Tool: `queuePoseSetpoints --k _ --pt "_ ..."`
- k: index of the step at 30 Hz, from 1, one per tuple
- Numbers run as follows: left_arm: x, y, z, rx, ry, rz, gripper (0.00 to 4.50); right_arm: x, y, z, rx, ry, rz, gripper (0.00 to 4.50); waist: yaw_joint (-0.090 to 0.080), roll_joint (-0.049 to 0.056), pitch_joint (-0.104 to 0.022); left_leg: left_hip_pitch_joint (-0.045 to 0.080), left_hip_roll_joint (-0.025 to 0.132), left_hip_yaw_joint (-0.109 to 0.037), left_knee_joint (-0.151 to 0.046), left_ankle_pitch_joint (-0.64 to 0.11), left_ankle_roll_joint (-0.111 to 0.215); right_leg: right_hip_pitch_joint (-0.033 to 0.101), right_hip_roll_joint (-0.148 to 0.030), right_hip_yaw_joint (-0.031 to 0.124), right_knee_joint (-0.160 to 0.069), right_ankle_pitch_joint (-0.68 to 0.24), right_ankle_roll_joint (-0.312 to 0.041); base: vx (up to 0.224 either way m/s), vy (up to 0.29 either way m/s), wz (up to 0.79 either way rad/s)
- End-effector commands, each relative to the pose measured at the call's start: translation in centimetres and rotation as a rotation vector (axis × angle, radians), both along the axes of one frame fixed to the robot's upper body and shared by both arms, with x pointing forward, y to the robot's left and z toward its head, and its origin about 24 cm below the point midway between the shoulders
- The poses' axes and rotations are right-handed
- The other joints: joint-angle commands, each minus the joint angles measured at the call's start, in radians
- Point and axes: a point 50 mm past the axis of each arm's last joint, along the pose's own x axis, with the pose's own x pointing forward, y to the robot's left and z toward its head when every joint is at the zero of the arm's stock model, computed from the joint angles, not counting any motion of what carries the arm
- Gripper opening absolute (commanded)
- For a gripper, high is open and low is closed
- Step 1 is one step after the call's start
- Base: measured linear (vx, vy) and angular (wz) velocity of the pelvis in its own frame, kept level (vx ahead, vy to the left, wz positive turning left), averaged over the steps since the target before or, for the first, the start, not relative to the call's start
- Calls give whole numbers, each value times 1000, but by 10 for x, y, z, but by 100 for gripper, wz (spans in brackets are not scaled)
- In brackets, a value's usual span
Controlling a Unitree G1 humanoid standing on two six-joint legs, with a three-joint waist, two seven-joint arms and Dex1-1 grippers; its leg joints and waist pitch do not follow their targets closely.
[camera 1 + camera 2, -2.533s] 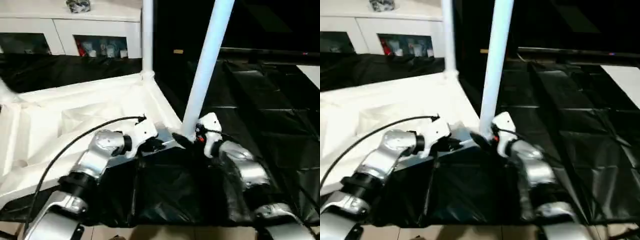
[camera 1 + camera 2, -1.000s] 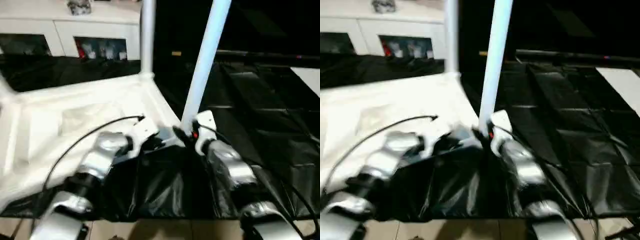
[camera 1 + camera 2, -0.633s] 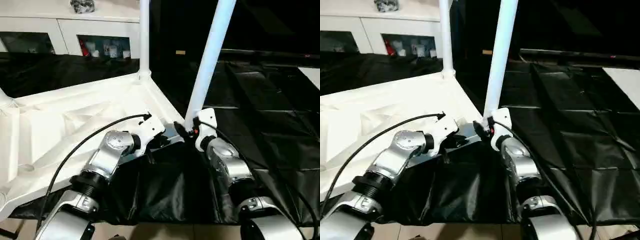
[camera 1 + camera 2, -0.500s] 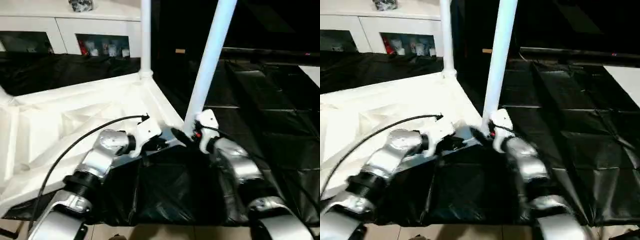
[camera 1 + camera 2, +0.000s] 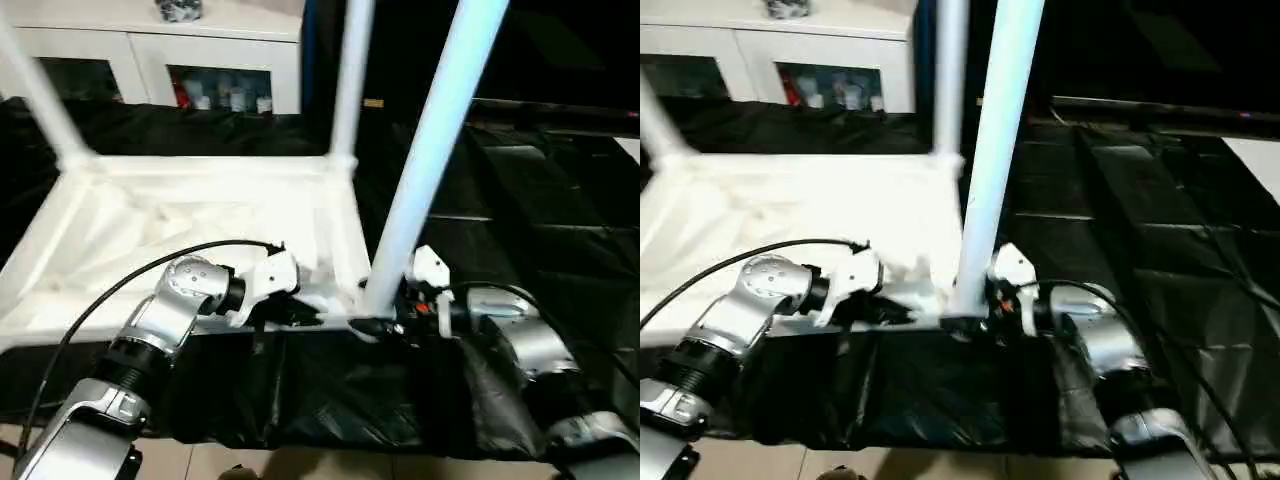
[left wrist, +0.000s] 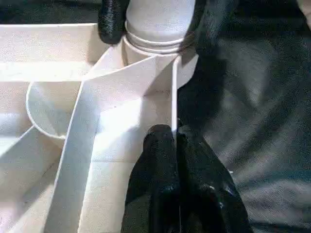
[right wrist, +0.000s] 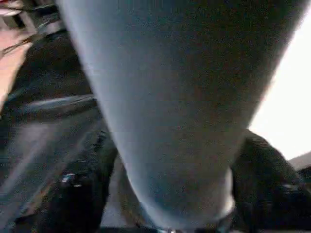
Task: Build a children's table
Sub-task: Rotate leg to tighten
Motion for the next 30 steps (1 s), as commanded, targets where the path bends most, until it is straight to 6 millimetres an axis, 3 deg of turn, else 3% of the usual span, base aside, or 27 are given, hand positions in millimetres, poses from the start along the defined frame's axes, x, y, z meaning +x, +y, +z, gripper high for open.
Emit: queuePoseSetpoints --k 1,7,11,14,16,19,20,21,22,25,27,30 --pt "7 1 7 12 -42 14 0 -19 21 -12 -2 81 175 311 -1 2 -50 5 21 8 -66 -233 50 46 -40 29 -66 -141 -235 0 0 0" --pt "5 5 6 20 -32 4 0 -23 20 -12 -3 99 199 268 -1 2 -52 4 20 6 -67 -228 33 47 -41 30 -64 -142 -228 0 0 0" --pt "4 5 6 3 -26 8 0 -25 21 -11 10 109 192 262 0 4 -55 3 19 7 -63 -200 37 49 -39 28 -58 -85 -240 0 0 0" --pt "5 1 6 -21 -25 29 0 -22 24 -13 31 92 131 261 1 2 -54 4 18 8 -63 -204 39 48 -40 28 -59 -92 -242 0 0 0" --pt "6 -3 6 -40 -27 58 0 -17 28 -15 48 73 57 261 -2 3 -53 2 18 7 -65 -211 31 48 -42 28 -61 -112 -241 0 0 0" --pt "11 -16 5 -70 -42 145 0 2 36 -24 10 17 -213 261 -13 3 -45 4 17 3 -75 -283 1 43 -47 30 -75 -251 -211 -18 -3 -2" --pt "13 -21 4 -76 -53 179 0 8 39 -27 -17 8 -306 259 -25 2 -42 3 13 -5 -81 -323 -25 43 -50 28 -86 -390 -165 -54 -8 -6" --pt "13 -21 4 -76 -53 179 0 8 39 -27 -17 8 -306 259 -25 2 -42 3 13 -5 -81 -323 -25 43 -50 28 -86 -390 -165 -57 -6 -8" --pt "15 -25 4 -81 -57 201 0 12 41 -30 -28 14 -367 259 -33 1 -42 4 13 -8 -83 -336 -30 42 -50 27 -93 -437 -143 0 0 0" --pt "19 -41 3 -94 -76 270 0 19 53 -33 -28 41 -506 259 -45 2 -41 10 12 -7 -82 -356 -31 31 -47 30 -98 -450 -135 0 0 0" --pt "20 -45 3 -98 -80 286 0 20 56 -34 -26 44 -532 259 -46 2 -42 10 12 -6 -81 -352 -22 30 -45 32 -99 -432 -137 0 0 0" --pt "22 -68 3 -117 -110 373 0 30 77 -35 -16 72 -763 259 -52 4 -44 6 12 -6 -83 -331 -29 31 -44 31 -92 -385 -150 0 0 0"
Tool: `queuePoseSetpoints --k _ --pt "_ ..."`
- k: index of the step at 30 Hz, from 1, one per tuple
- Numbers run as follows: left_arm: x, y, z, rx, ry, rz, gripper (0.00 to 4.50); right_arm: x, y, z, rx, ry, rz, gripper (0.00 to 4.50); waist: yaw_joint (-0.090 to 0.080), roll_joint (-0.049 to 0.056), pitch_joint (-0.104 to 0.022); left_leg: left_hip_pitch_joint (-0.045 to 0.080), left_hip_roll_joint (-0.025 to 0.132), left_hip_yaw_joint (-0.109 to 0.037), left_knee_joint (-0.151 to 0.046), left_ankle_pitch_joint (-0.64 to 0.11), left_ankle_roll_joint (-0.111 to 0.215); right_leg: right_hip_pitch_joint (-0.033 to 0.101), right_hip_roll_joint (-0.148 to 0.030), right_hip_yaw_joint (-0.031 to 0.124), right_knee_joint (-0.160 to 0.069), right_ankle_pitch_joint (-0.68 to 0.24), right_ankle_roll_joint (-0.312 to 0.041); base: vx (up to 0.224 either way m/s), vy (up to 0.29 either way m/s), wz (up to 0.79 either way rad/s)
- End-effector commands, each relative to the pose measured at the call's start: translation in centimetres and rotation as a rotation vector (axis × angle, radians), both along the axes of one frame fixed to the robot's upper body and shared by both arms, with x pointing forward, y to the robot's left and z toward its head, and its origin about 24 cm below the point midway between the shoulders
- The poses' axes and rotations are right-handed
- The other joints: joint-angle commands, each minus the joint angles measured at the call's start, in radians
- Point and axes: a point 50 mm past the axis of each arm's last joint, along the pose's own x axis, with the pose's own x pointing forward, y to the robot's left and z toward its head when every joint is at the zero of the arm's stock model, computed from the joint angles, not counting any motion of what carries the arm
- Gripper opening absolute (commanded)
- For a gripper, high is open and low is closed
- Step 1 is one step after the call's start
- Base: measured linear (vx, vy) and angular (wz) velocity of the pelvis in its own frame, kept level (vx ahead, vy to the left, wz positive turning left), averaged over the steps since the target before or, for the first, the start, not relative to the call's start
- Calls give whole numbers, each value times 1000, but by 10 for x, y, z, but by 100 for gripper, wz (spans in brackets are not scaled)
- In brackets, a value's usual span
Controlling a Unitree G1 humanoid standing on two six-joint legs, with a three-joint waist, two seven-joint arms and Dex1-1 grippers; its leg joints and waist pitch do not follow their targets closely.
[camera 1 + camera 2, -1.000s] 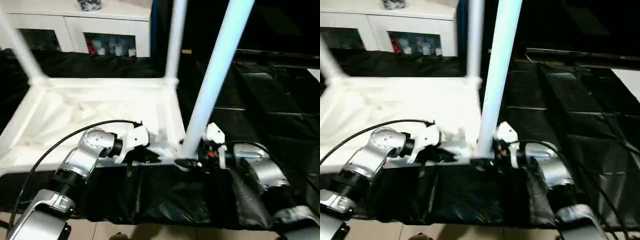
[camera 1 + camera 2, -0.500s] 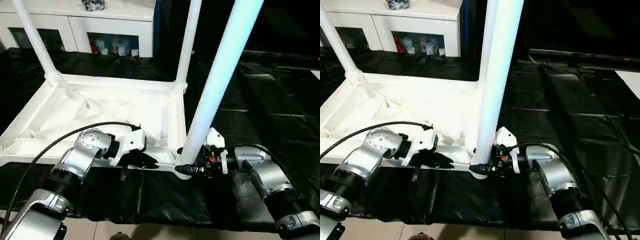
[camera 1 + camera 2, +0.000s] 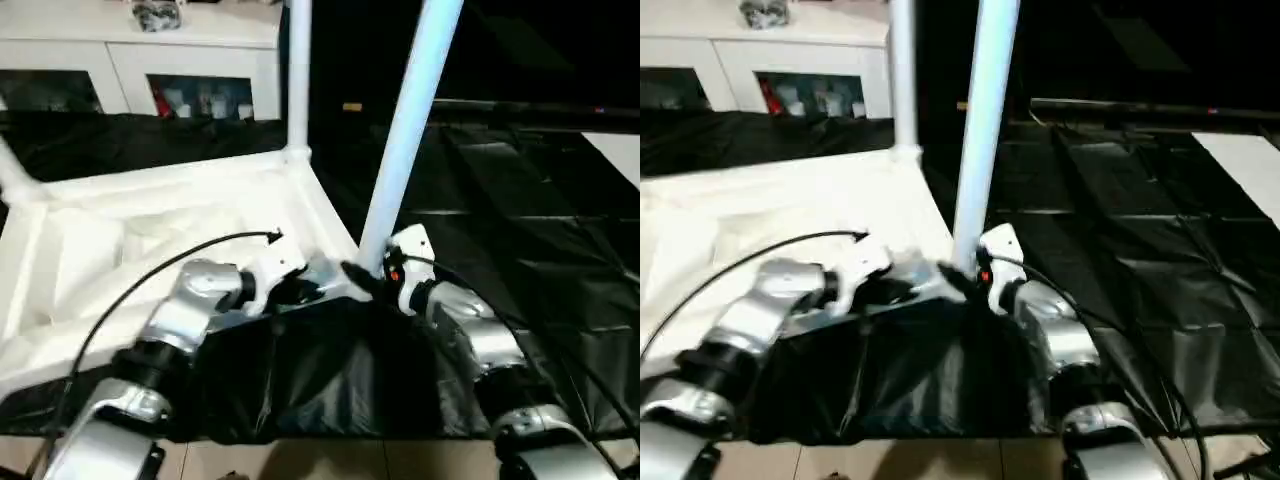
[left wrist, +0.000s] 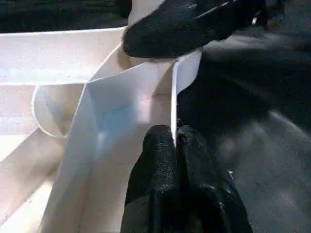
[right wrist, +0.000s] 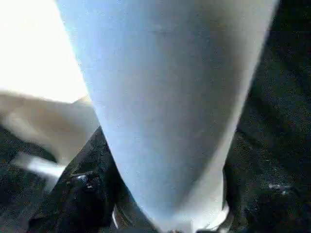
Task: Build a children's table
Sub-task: Rotate leg to tighten
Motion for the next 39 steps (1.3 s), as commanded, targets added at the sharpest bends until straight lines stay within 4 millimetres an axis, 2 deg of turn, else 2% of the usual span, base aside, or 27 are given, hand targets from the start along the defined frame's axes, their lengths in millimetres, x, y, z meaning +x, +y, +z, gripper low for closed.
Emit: queuePoseSetpoints --k 1,3,5,6,7,8,11,17,21,22,24,25,28,30,32,39 --pt "2 -44 13 -63 -66 -35 0 -12 37 -21 -42 111 -1 259 0 6 -43 2 13 -3 -80 -331 -32 27 -43 29 -93 -388 -150 0 0 0" --pt "0 -48 13 -64 -73 -45 0 -10 42 -18 -20 84 10 259 1 4 -45 2 13 -1 -78 -326 -26 28 -43 29 -93 -362 -150 0 0 0" --pt "-1 -50 13 -65 -75 -62 0 -11 45 -15 -10 53 64 314 1 3 -48 -4 12 1 -76 -302 -10 34 -38 29 -86 -279 -159 0 0 0" --pt "-1 -49 13 -61 -74 -65 0 -11 44 -13 9 43 80 314 2 2 -48 -6 11 2 -75 -285 -2 36 -37 29 -83 -248 -166 0 0 0" --pt "-1 -48 13 -57 -74 -70 0 -10 42 -11 34 46 77 334 3 1 -49 -4 11 4 -73 -279 7 36 -38 29 -83 -240 -171 0 0 0" --pt "-2 -46 13 -53 -75 -76 0 -10 41 -11 42 44 80 334 4 2 -49 -4 12 5 -73 -274 10 37 -39 30 -82 -234 -174 0 0 0" --pt "-5 -37 13 -47 -79 -128 0 -10 34 -10 4 6 139 368 4 0 -51 -9 12 5 -71 -236 22 42 -40 29 -78 -199 -183 0 0 0" --pt "-14 -23 12 -39 -50 -224 0 -13 19 -9 -22 -17 275 379 4 -1 -53 -9 14 7 -66 -203 41 46 -39 27 -68 -118 -217 0 0 0" --pt "-16 -7 14 -16 -35 -300 0 -23 4 -2 -34 -37 527 379 10 0 -53 -4 16 10 -60 -180 70 48 -35 27 -59 -30 -246 0 0 0" --pt "-16 -7 14 -16 -35 -300 0 -23 4 -2 -34 -37 528 379 11 -1 -52 -5 16 11 -60 -184 72 49 -34 26 -59 -31 -246 0 0 0" --pt "-15 -1 16 -13 -26 -317 0 -30 -1 0 -30 -37 639 379 19 -1 -51 -2 19 11 -61 -192 70 48 -36 25 -61 -52 -251 0 0 0" --pt "-14 5 17 -5 -17 -327 0 -37 -6 2 -29 -31 737 379 25 -5 -52 -2 20 13 -59 -197 73 51 -35 25 -60 -59 -249 0 0 0" --pt "-13 13 18 9 -8 -337 0 -45 -11 3 -18 -7 839 379 33 -3 -50 -1 21 13 -60 -203 73 47 -36 25 -59 -73 -252 0 0 0" --pt "-13 17 19 15 1 -351 0 -49 -14 5 0 13 891 379 40 -8 -49 -1 21 13 -61 -218 66 47 -39 26 -63 -115 -243 0 0 0" --pt "-12 21 20 16 12 -362 0 -54 -15 6 14 37 948 379 50 -7 -49 0 23 12 -63 -220 60 46 -41 28 -65 -144 -232 0 0 0" --pt "-11 30 20 36 28 -381 0 -62 -16 6 15 85 1022 327 56 -8 -51 -1 21 11 -62 -200 46 45 -41 27 -61 -123 -232 0 0 0"
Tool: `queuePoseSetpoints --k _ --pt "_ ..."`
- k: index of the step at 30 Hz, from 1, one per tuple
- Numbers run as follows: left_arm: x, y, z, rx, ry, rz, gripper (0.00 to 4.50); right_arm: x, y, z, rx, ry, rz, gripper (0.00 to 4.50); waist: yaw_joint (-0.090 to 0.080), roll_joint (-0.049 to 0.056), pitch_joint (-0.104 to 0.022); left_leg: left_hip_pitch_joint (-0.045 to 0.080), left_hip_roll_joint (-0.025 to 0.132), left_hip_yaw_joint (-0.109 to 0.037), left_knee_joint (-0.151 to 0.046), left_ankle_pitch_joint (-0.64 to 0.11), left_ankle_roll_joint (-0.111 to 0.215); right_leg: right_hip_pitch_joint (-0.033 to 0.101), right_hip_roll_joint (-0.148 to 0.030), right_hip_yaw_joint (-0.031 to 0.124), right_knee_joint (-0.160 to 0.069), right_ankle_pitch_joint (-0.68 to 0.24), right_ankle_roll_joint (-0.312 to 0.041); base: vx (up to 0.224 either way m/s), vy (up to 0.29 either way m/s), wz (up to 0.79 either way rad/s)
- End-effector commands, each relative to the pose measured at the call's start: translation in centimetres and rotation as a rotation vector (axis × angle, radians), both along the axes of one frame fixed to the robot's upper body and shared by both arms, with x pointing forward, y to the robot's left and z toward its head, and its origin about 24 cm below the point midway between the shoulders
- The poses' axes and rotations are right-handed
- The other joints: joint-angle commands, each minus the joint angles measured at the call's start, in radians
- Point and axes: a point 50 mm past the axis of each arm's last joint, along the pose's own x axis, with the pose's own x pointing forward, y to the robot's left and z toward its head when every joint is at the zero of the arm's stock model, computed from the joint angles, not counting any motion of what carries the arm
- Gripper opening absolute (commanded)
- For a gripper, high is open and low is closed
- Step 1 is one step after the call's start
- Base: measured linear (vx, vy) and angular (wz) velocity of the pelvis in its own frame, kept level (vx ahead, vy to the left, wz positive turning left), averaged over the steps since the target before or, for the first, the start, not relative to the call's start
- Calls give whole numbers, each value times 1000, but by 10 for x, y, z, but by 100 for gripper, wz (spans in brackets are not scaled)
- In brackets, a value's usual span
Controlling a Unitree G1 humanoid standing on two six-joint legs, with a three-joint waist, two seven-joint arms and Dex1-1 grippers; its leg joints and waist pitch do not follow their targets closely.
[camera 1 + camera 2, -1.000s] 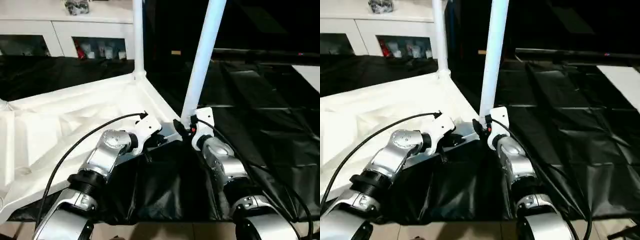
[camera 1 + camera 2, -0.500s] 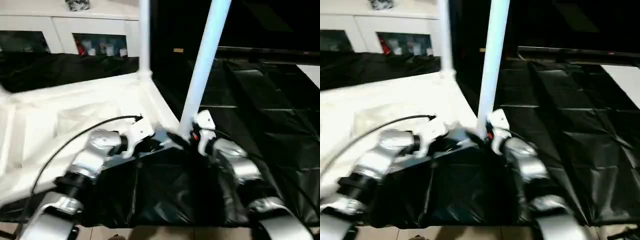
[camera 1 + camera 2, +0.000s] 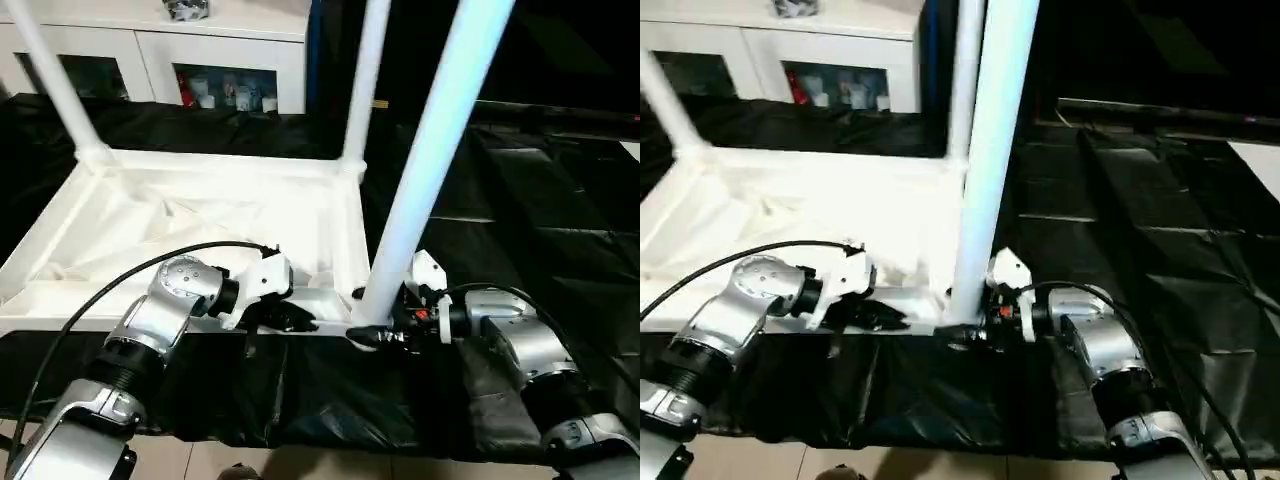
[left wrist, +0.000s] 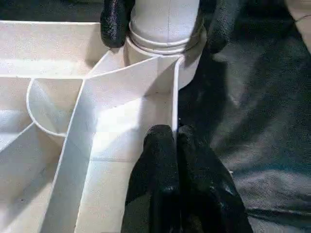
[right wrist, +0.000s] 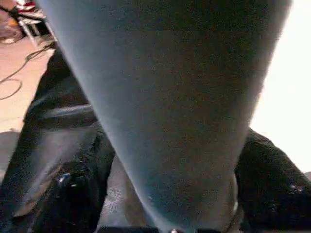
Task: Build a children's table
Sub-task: Rotate leg to tighten
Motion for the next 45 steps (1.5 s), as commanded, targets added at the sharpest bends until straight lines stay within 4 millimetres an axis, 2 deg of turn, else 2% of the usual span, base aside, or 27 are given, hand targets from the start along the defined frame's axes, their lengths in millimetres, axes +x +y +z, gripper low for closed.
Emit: queuePoseSetpoints --k 1,11,23,26,28,29,30,31,33,34,35,36,38,42,43,44,45 --pt "11 -1 10 4 -56 38 0 -19 22 -8 15 65 191 316 -1 -3 -54 2 19 8 -63 -198 45 47 -41 29 -62 -119 -229 0 0 0" --pt "10 2 8 -1 -45 39 0 -26 25 -9 19 101 221 256 3 -4 -54 2 19 8 -63 -199 40 47 -42 29 -62 -129 -224 0 0 0" --pt "9 4 5 -4 -37 46 0 -29 27 -10 30 112 203 252 7 -3 -56 3 19 8 -60 -180 40 49 -41 29 -58 -102 -226 0 0 0" --pt "10 3 5 -16 -48 75 0 -20 31 -12 45 58 92 252 5 -2 -55 2 18 8 -62 -187 35 47 -43 29 -59 -115 -225 0 0 0" --pt "12 1 5 -17 -61 98 0 -14 34 -13 47 37 25 252 -1 -1 -51 3 17 7 -67 -228 21 44 -44 29 -67 -177 -217 0 0 0" --pt "17 -4 4 -18 -81 159 0 -5 38 -16 42 17 -95 252 -9 -4 -47 2 16 3 -73 -276 3 44 -46 29 -76 -281 -188 0 0 0" --pt "17 -4 4 -18 -82 163 0 -4 39 -16 42 16 -102 252 -9 -4 -47 2 16 3 -73 -276 3 44 -46 29 -76 -281 -188 0 0 0" --pt "19 -8 4 -25 -91 197 0 1 42 -18 41 10 -171 251 -16 -3 -44 8 15 -2 -77 -318 -17 38 -52 31 -88 -407 -155 -55 -8 -2" --pt "23 -18 4 -40 -104 252 0 9 48 -21 40 -3 -298 251 -21 -5 -45 7 16 -6 -80 -314 -29 37 -54 31 -93 -445 -135 -53 -7 -3" --pt "25 -21 4 -40 -115 277 0 11 50 -22 39 2 -344 251 -23 -8 -45 5 16 -7 -81 -310 -28 39 -54 30 -93 -442 -132 0 0 0" --pt "27 -25 4 -41 -123 294 0 13 52 -23 36 0 -382 251 -30 -7 -43 5 16 -8 -83 -323 -28 36 -51 29 -95 -443 -126 0 0 0" --pt "28 -29 4 -43 -128 313 0 15 54 -25 33 2 -424 251 -32 -6 -45 8 16 -7 -81 -326 -27 33 -51 30 -95 -437 -129 0 0 0" --pt "30 -34 4 -48 -137 341 0 18 57 -26 31 7 -473 250 -36 -6 -45 6 15 -6 -81 -319 -21 33 -48 32 -92 -395 -141 0 0 0" --pt "31 -65 4 -85 -151 437 0 30 74 -31 28 41 -752 249 -39 -2 -49 7 14 -3 -79 -300 -27 32 -47 34 -87 -347 -156 0 0 0" --pt "30 -68 3 -85 -154 444 0 31 76 -31 27 43 -780 249 -38 3 -49 5 13 -4 -79 -291 -28 34 -47 33 -87 -328 -161 0 0 0" --pt "30 -73 2 -82 -164 460 0 33 78 -31 23 47 -827 249 -38 -1 -51 5 12 -2 -77 -279 -22 36 -44 33 -86 -295 -162 0 0 0" --pt "29 -76 1 -81 -170 465 0 35 78 -31 22 51 -871 249 -38 2 -54 5 12 -1 -74 -260 -17 37 -42 34 -80 -243 -173 0 0 0"
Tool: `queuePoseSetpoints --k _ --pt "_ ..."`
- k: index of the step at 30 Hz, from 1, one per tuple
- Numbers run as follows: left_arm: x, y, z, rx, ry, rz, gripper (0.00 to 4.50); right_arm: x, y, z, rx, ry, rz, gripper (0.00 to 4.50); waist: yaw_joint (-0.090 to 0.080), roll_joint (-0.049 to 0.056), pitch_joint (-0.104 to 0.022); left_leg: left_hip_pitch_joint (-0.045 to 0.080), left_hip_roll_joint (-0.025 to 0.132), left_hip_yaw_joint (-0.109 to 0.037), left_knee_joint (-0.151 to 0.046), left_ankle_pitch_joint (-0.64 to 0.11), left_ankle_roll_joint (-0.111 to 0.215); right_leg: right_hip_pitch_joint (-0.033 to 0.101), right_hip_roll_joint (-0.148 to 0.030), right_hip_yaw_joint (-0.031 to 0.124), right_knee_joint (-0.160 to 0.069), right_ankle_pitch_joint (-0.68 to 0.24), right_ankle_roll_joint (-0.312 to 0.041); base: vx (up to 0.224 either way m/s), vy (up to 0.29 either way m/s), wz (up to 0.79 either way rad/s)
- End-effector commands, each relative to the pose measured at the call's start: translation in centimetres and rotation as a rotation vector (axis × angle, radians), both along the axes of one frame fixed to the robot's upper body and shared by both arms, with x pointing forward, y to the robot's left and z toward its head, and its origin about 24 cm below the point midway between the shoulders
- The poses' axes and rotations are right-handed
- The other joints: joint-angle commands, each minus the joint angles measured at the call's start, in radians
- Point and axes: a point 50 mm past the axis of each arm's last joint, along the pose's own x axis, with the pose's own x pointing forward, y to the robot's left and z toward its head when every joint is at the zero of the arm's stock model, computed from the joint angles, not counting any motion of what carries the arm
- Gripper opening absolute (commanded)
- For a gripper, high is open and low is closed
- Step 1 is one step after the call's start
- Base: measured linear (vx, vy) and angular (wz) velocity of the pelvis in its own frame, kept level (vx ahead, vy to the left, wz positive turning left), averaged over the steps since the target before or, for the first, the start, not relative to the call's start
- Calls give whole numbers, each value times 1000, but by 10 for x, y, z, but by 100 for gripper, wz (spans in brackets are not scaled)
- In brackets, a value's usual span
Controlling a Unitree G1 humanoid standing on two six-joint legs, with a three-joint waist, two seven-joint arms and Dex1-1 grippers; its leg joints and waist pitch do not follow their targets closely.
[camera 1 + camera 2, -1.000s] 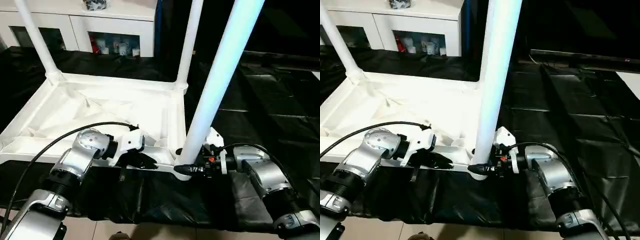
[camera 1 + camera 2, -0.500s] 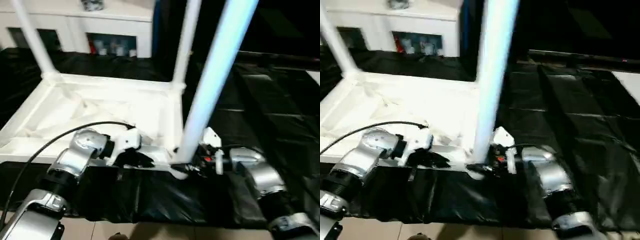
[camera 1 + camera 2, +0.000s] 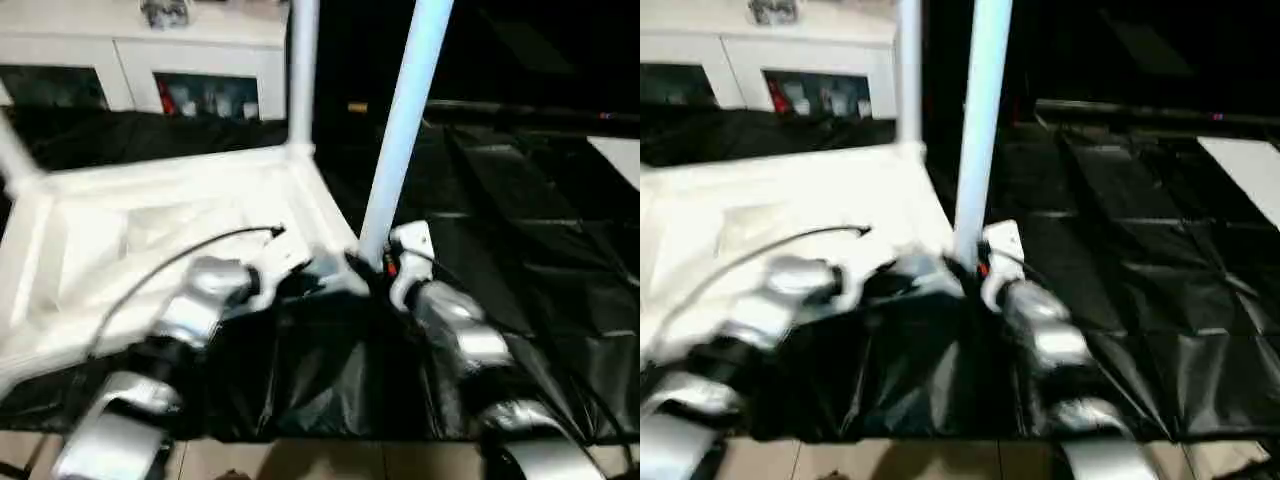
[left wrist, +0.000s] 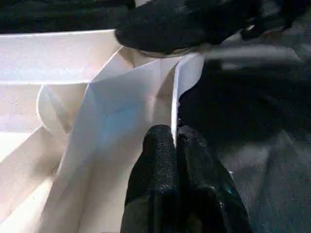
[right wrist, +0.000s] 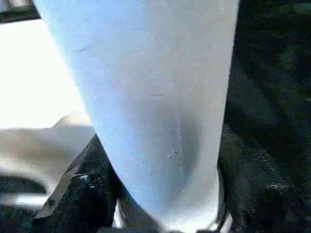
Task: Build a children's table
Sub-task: Rotate leg to tighten
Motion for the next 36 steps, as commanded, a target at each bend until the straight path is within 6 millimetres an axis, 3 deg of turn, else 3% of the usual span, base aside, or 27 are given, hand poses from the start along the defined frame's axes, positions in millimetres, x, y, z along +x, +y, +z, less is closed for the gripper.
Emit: queuePoseSetpoints --k 1,3,5,6,10,12,21,24,36 --pt "1 -34 10 -34 -79 5 0 -12 41 -16 -8 89 70 249 0 8 -53 0 14 2 -72 -248 -14 37 -41 30 -77 -220 -178 0 0 0" --pt "-3 -39 8 -23 -85 -20 0 -10 41 -13 7 56 56 249 1 7 -54 -2 12 4 -68 -226 -5 40 -39 28 -72 -169 -182 0 0 0" --pt "-5 -41 8 -15 -91 -36 0 -9 41 -9 -21 -2 84 249 2 12 -59 -5 12 6 -63 -184 13 44 -38 27 -62 -73 -201 0 0 0" --pt "-6 -41 7 -8 -94 -44 0 -9 40 -9 -16 -7 91 305 0 11 -57 -6 10 7 -62 -176 20 46 -35 26 -61 -48 -209 0 0 0" --pt "-8 -37 6 17 -108 -82 0 -8 36 -4 31 -35 137 319 0 16 -55 -4 11 7 -63 -201 29 47 -36 26 -65 -73 -214 0 0 0" --pt "-8 -31 7 27 -119 -114 0 -9 29 -2 1 -65 211 362 -1 17 -55 -4 12 6 -65 -231 30 48 -35 26 -68 -102 -212 0 0 0" --pt "-18 -5 8 20 -59 -297 0 -21 -7 1 -71 -96 556 364 -1 16 -55 -6 15 7 -60 -200 60 52 -35 24 -62 -42 -247 0 0 0" --pt "-21 4 9 21 -44 -350 0 -28 -16 3 -87 -96 675 364 5 19 -52 0 18 10 -60 -220 62 48 -35 24 -64 -73 -253 0 0 0" --pt "-21 38 17 89 6 -453 0 -53 -26 7 -95 -27 1065 364 31 10 -52 -1 23 11 -60 -209 62 46 -38 24 -60 -106 -247 0 0 0"
